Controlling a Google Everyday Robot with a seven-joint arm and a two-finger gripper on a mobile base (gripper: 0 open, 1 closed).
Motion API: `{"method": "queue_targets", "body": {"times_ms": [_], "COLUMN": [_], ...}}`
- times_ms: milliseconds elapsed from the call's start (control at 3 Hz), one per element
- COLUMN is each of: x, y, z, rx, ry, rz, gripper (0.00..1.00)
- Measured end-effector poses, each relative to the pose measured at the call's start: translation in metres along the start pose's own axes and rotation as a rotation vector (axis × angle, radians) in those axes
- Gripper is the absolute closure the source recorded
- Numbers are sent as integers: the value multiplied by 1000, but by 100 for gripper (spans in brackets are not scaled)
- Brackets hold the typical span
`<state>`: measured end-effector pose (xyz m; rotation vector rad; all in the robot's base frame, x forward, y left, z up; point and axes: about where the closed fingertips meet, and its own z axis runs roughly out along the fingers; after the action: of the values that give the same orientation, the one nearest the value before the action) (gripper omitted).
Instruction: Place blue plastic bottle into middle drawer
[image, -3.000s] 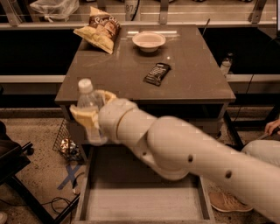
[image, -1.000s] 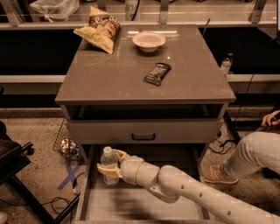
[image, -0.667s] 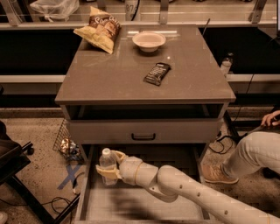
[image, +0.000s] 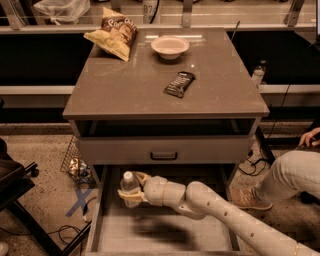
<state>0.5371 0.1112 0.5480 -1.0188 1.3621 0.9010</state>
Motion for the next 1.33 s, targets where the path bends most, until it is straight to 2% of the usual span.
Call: {"method": "queue_targets", "body": {"times_ms": [333,1000,1333], "x": [12,48,72], "y": [-7,5,6], "z": [-1,-8,-17], "rx": [-13,-56,-55], "ry": [46,108,114], "rz": [-26,-83,-30], "gripper": [100,100,100]}}
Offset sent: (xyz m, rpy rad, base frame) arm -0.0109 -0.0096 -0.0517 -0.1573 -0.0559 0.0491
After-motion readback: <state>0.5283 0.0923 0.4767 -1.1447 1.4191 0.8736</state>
